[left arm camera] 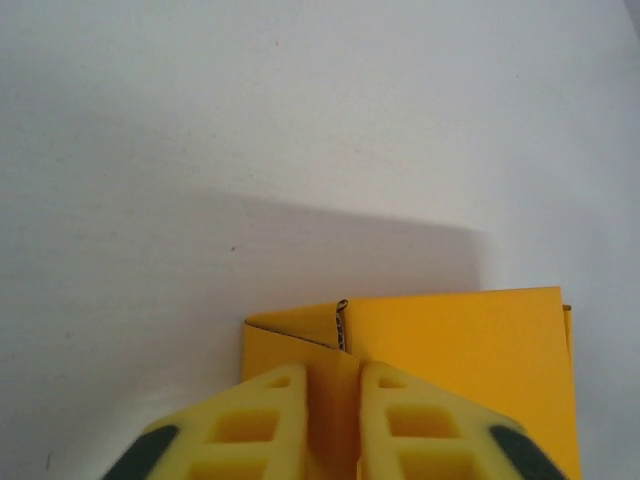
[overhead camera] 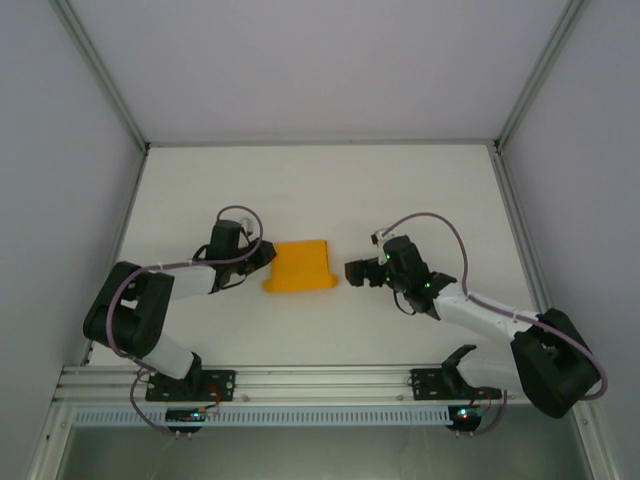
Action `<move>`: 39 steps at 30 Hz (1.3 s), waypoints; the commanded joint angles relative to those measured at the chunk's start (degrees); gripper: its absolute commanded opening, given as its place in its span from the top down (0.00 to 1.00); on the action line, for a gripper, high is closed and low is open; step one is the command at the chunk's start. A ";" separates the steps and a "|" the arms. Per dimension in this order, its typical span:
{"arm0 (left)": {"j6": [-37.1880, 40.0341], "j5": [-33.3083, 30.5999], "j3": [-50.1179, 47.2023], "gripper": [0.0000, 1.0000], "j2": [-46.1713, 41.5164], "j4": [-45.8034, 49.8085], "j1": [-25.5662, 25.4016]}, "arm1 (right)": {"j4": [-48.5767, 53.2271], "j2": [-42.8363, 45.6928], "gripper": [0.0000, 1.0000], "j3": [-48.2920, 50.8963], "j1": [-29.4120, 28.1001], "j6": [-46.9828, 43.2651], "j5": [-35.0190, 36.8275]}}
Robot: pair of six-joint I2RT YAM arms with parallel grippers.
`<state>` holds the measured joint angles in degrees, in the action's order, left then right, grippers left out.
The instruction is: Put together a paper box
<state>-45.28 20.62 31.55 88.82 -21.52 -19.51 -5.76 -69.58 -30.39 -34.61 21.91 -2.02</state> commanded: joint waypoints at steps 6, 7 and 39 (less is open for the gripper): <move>0.67 1.26 -5.25 1.00 7.86 -3.14 2.80 | 5.93 -12.80 0.01 -13.23 2.30 8.40 -19.71; 0.25 1.92 -5.56 1.00 8.78 -4.16 3.07 | 6.11 -14.50 0.00 -14.31 2.46 9.55 -20.58; 16.75 -3.16 -0.34 0.00 -8.07 -3.63 -3.08 | -7.06 -22.19 0.63 -19.18 6.52 24.59 -35.51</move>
<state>-36.75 21.58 27.81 86.28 -32.14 -21.10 -17.47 -95.70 -48.95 -30.06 48.69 -38.98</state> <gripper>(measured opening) 0.926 0.401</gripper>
